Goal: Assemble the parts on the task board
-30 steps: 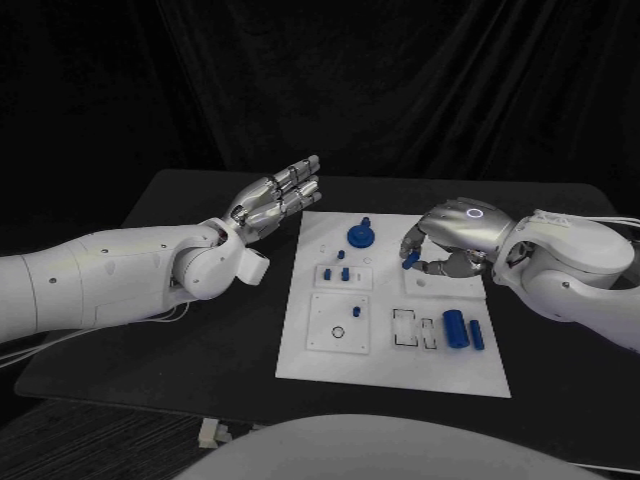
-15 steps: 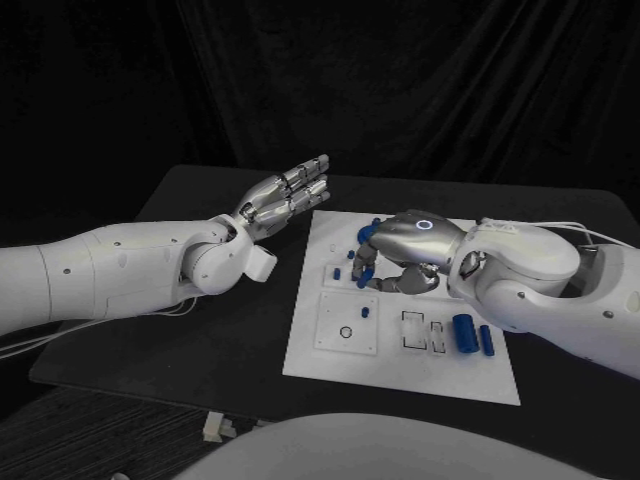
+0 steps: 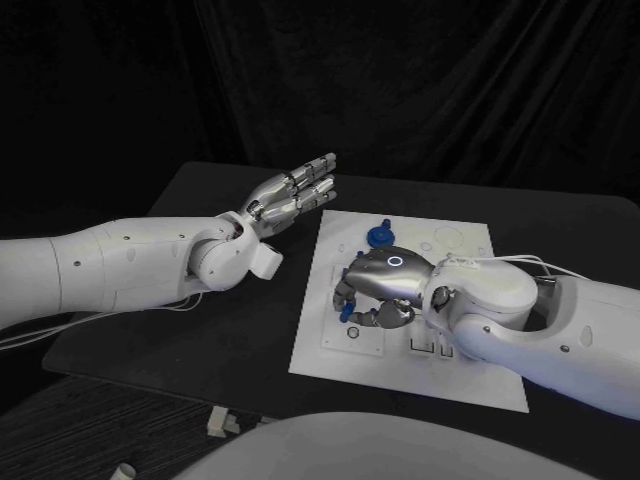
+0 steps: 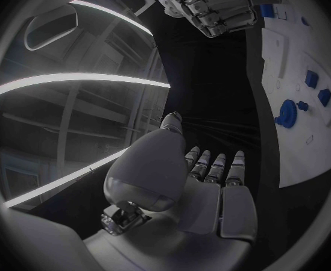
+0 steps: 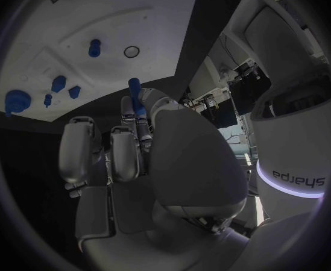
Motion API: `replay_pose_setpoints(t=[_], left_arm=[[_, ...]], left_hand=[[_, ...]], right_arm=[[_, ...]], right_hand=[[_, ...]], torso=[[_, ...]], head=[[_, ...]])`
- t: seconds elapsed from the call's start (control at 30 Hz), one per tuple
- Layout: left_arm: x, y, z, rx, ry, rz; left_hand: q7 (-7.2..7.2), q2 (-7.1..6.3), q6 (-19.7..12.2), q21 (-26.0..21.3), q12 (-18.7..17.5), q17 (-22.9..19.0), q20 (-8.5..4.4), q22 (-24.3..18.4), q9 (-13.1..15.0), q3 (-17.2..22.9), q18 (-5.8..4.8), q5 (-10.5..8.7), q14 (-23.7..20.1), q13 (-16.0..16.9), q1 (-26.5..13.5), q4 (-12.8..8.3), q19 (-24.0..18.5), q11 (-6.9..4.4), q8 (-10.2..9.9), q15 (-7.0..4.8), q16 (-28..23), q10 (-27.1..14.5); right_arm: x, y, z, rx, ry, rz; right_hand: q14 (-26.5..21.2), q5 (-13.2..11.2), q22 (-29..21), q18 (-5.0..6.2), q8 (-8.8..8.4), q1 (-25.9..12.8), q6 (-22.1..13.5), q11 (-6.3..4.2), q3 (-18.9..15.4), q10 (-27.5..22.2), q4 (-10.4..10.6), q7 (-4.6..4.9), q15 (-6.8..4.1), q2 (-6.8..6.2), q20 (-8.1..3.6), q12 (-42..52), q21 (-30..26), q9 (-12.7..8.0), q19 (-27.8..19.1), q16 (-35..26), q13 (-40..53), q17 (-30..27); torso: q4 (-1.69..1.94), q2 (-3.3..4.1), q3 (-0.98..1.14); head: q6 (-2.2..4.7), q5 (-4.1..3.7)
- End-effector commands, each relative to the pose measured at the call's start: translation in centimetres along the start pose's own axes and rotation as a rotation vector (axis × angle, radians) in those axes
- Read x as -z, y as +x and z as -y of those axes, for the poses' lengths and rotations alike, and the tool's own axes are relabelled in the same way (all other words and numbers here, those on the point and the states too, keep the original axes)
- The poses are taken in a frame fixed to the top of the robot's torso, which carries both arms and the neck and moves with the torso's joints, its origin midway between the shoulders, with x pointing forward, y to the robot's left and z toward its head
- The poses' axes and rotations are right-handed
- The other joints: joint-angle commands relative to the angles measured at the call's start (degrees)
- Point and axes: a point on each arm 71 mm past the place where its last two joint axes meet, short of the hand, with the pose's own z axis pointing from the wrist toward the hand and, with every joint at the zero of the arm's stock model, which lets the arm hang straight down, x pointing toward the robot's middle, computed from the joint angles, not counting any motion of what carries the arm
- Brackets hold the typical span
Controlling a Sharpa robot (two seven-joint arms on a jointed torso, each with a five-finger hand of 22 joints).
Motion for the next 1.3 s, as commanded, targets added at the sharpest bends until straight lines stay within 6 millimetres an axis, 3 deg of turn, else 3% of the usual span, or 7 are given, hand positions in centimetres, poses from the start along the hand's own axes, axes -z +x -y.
replay_pose_setpoints(t=[0.03,0.07,0.23,0.53,0.73,0.93,1.3], left_arm=[[-0.1,0.1,0.6,0.015,0.091,-0.006],[-0.1,0.2,0.6,0.016,0.091,-0.007],[-0.2,0.2,0.5,0.017,0.089,-0.009],[-0.3,0.4,0.5,0.019,0.088,-0.013],[-0.4,0.5,0.4,0.022,0.083,-0.018],[-0.5,0.6,0.4,0.025,0.081,-0.022],[-0.5,0.5,0.4,0.023,0.078,-0.02]], left_hand=[[1.55,-0.03,0.31,0.16,-0.14,-0.06,0.23,-0.05,0.06,-0.31,1.23,0.06,-0.02,-0.05,-0.44,-0.22,-0.12,-0.44,0.01,-0.7,-0.21,0.01],[2.38,-0.02,0.83,0.16,-0.09,-0.06,0.22,-0.06,0.14,-0.28,1.28,0.16,-0.02,-0.04,-0.32,-0.26,-0.12,-0.43,0.12,-0.77,-0.21,0.02],[2.6,-0.06,1.04,0.17,-0.02,-0.06,0.22,-0.04,0.17,-0.26,1.31,0.25,-0.02,-0.03,-0.18,-0.33,-0.11,-0.26,0.16,-0.8,-0.21,0.03],[2.7,-0.11,1.09,0.18,0.07,-0.06,0.22,-0.03,0.17,-0.19,1.33,0.47,-0.02,-0.02,0.08,-0.45,-0.1,0.02,0.17,-0.8,-0.21,0.05],[2.72,-0.13,1.08,0.19,0.08,-0.06,0.25,0.0,0.17,-0.14,1.34,0.55,-0.02,-0.02,0.24,-0.52,-0.09,0.15,0.16,-0.76,-0.21,0.06],[2.72,-0.11,1.06,0.19,0.07,-0.06,0.27,-0.01,0.16,-0.1,1.35,0.59,-0.02,-0.02,0.33,-0.55,-0.09,0.21,0.15,-0.73,-0.21,0.06],[2.73,-0.08,1.06,0.19,0.11,-0.06,0.31,-0.01,0.16,-0.04,1.35,0.65,-0.02,-0.01,0.45,-0.6,-0.09,0.28,0.15,-0.68,-0.21,0.07]], right_arm=[[0.0,0.7,-0.2,0.04,-0.011,-0.03],[0.0,0.9,-0.3,0.04,-0.012,-0.032],[0.1,1.5,-0.5,0.04,-0.017,-0.04],[0.2,2.2,-0.5,0.053,-0.014,-0.055],[0.3,2.6,-0.4,0.075,-0.01,-0.064],[0.4,2.8,-0.4,0.083,-0.006,-0.074],[0.5,2.8,-0.5,0.134,-0.012,-0.056]], right_hand=[[1.15,-0.33,10.05,0.64,-0.18,0.47,-0.31,0.3,0.05,0.09,-0.17,0.06,0.4,0.5,0.0,0.32,-0.31,-0.01,-0.54,-0.38,0.06,-0.05],[1.13,-0.37,10.04,0.65,-0.22,0.52,-0.42,0.29,0.11,0.12,-0.27,0.08,0.4,0.52,0.01,0.37,-0.34,0.01,-0.56,-0.4,0.1,-0.1],[1.1,-0.4,10.05,0.64,-0.27,0.55,-0.52,0.29,0.16,0.15,-0.34,0.11,0.4,0.54,0.02,0.42,-0.32,0.02,-0.56,-0.43,0.12,-0.15],[1.06,-0.45,10.03,0.67,-0.36,0.6,-0.73,0.27,0.24,0.2,-0.48,0.14,0.39,0.55,0.04,0.51,-0.4,0.05,-0.6,-0.47,0.18,-0.22],[1.01,-0.46,10.01,0.69,-0.45,0.65,-0.92,0.24,0.32,0.24,-0.62,0.16,0.38,0.56,0.04,0.59,-0.47,0.06,-0.65,-0.53,0.24,-0.33],[0.97,-0.47,9.98,0.71,-0.54,0.63,-1.08,0.26,0.35,0.15,-0.69,0.19,0.38,0.53,0.05,0.59,-0.56,0.06,-0.69,-0.57,0.26,-0.39],[0.87,-0.47,9.94,0.74,-0.62,0.6,-1.25,0.28,0.41,0.04,-0.76,0.22,0.4,0.53,0.06,0.59,-0.73,0.07,-0.78,-0.73,0.28,-0.66]], torso=[[-0.08,-0.04,0.0],[-0.07,-0.03,0.0],[-0.08,-0.01,-0.01],[-0.1,-0.03,0.0],[-0.08,-0.04,0.0],[-0.07,-0.04,0.0],[-0.07,-0.03,0.0]], head=[[0.0,0.29],[0.0,0.27],[0.0,0.0],[0.0,-0.17],[0.0,-0.71],[0.0,-0.6],[0.0,-1.36]])
